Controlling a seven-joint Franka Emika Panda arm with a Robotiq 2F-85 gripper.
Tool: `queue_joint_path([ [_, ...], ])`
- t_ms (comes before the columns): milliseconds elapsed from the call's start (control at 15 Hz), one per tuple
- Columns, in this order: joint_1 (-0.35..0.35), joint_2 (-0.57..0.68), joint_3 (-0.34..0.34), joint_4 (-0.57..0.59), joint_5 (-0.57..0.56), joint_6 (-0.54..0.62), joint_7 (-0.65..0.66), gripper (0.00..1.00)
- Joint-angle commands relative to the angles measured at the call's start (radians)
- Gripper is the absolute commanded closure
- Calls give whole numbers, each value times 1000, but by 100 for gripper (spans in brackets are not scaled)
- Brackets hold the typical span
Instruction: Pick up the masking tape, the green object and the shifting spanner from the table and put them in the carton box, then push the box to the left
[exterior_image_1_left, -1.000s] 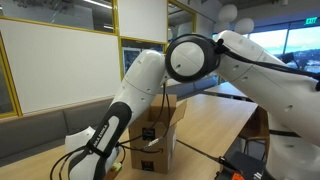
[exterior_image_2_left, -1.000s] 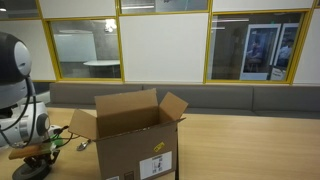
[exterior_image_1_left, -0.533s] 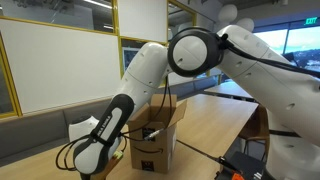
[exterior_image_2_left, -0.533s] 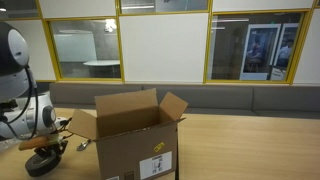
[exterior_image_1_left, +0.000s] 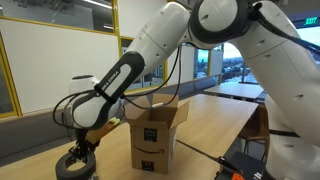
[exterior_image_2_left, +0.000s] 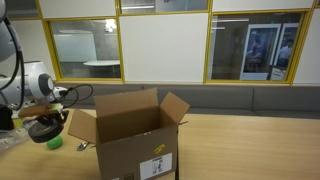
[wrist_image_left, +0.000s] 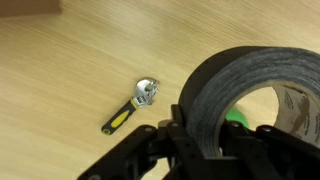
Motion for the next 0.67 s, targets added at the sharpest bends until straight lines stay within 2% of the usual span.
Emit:
queue_joint_path([
  [0,-49,-187,19,-73,-25,-68,10,86],
  [333,-117,-344,1,-86,-119,-209,65,86],
  [600,-191,-431,-9,-89,-250,-347,134,86],
])
